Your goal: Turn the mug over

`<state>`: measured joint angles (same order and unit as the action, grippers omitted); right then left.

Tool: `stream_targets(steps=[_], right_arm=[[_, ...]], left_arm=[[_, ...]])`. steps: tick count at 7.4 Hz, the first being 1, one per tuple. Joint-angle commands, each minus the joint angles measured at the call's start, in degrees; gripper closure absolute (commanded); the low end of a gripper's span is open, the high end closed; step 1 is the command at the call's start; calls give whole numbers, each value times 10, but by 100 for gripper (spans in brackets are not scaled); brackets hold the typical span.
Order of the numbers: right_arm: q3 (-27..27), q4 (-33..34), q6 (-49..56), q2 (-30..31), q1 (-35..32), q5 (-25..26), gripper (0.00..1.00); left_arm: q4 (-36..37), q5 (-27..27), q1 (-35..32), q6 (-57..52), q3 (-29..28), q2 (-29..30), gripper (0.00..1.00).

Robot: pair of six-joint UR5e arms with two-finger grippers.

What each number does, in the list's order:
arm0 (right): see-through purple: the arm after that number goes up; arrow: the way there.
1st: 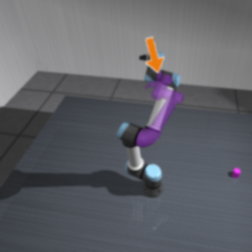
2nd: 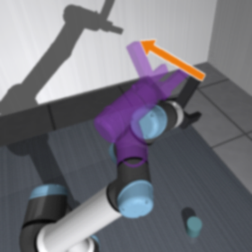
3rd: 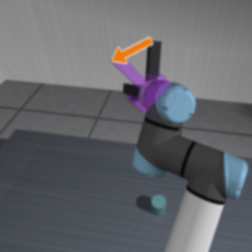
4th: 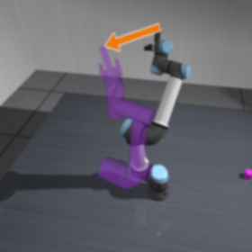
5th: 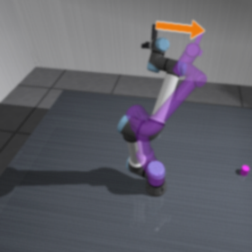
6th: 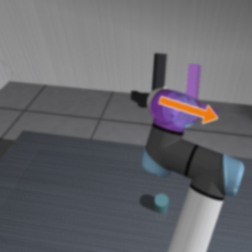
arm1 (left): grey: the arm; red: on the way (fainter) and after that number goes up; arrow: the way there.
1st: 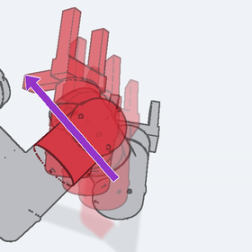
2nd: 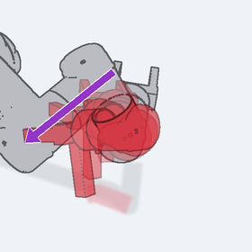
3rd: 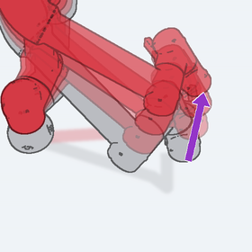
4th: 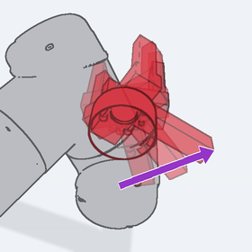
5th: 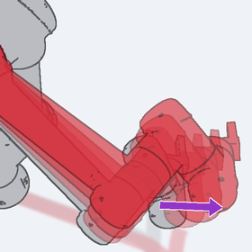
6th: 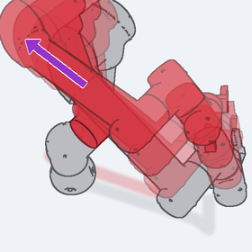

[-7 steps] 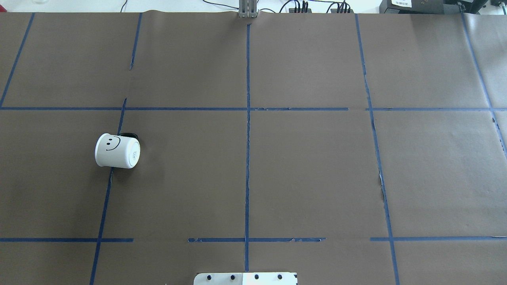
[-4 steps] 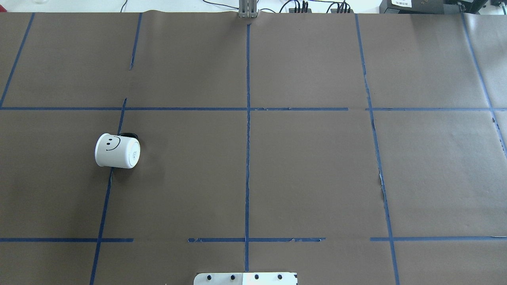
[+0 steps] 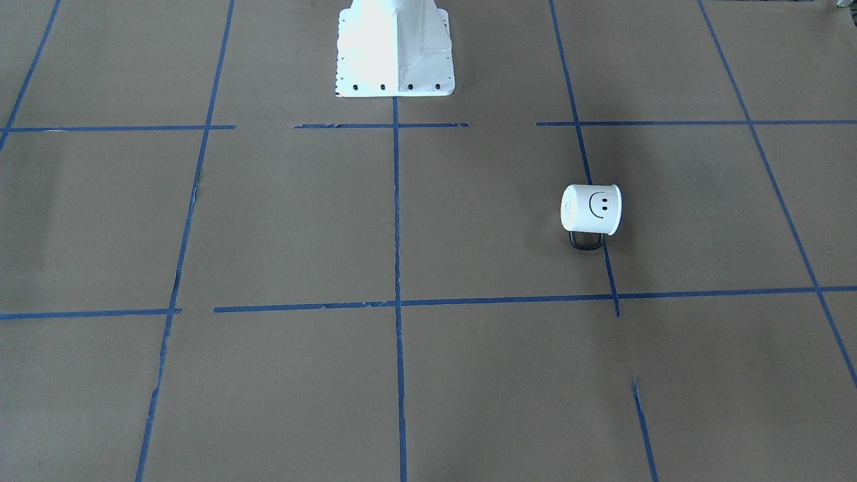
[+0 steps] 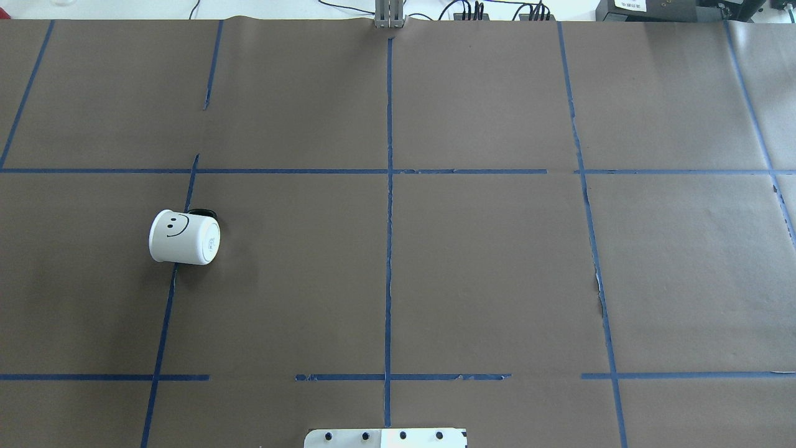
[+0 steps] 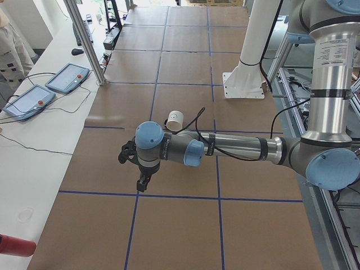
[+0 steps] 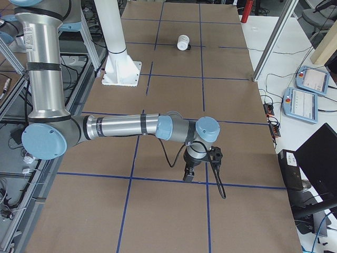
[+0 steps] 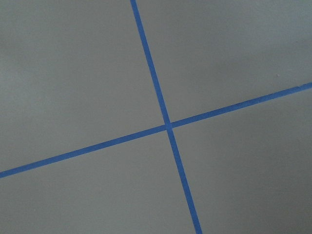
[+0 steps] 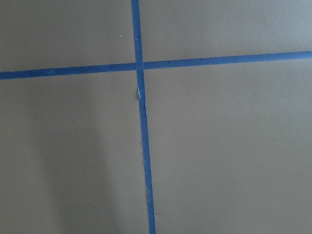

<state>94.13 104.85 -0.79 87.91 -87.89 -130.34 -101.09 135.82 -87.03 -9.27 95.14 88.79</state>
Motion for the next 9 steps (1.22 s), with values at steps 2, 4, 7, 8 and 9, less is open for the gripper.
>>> stream_targets(steps=[2,4,7,8,9], right_arm=[[0,0,0,0,0,0,0],[0,0,0,0,0,0,0],[0,0,0,0,0,0,0],[0,0,0,0,0,0,0],[0,0,0,1,0,0,0]], left_arm=[[-163,38,99,217,1,-2,0],[-425,36,183,527,-1,-32,0],[-691,-123,331,845,-5,-60,0],[-757,-176,377,885,-18,-60,0],[-857,-247,411,923,-52,-57,0]])
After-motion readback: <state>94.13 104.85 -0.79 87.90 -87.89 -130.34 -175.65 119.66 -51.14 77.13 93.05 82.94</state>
